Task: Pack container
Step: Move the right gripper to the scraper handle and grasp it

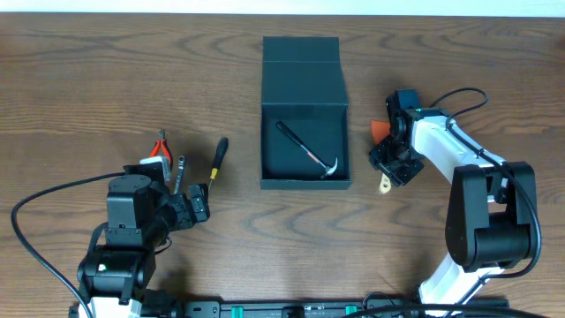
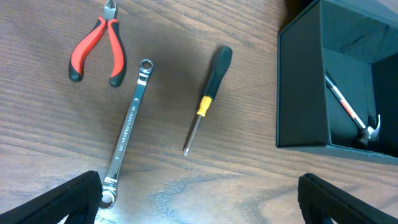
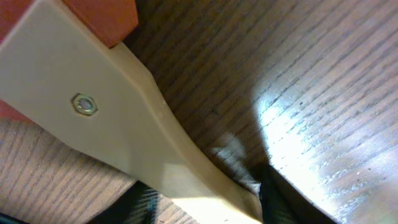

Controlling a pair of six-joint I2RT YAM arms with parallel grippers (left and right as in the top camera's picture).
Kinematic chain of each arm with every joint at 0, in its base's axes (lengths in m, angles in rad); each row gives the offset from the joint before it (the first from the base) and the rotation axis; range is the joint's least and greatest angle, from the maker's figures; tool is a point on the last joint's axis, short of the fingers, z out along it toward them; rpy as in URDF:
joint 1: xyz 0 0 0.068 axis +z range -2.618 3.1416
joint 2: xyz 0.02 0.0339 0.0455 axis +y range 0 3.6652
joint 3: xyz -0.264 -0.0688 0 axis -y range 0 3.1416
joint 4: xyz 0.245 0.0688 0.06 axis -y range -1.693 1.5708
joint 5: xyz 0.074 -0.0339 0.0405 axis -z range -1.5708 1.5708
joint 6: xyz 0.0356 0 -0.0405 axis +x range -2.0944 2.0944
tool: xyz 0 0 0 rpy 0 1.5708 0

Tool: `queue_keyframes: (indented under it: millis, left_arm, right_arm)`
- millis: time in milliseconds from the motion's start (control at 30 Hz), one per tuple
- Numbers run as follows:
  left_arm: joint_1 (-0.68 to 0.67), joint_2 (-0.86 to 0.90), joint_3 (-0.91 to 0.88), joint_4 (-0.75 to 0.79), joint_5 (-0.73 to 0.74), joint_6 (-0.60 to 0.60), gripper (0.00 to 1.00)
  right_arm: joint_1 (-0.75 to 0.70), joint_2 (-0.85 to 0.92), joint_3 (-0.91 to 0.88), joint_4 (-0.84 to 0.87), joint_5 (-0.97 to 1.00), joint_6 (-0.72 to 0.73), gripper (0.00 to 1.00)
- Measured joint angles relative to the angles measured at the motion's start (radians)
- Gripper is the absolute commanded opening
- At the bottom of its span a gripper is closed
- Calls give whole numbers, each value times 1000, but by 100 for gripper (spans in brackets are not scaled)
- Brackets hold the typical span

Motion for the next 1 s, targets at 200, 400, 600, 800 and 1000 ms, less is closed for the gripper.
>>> queue_keyframes:
  millis: [200, 400, 600, 800, 1000]
  left_arm:
    - [0, 0, 0, 0, 0, 0, 99]
    - [0, 0, 0, 0, 0, 0, 98]
    - [0, 0, 0, 0, 0, 0, 98]
    - [0, 0, 0, 0, 0, 0, 99]
    - [0, 0, 0, 0, 0, 0, 99]
  right_arm:
    - [0, 0, 0, 3, 8, -6, 23]
    - [0, 0, 1, 14, 10, -9, 16]
    - [0, 0, 3, 17, 8, -24, 10]
    - [0, 0, 5, 22, 1, -31, 1]
    - [0, 0, 5, 23, -1, -32, 1]
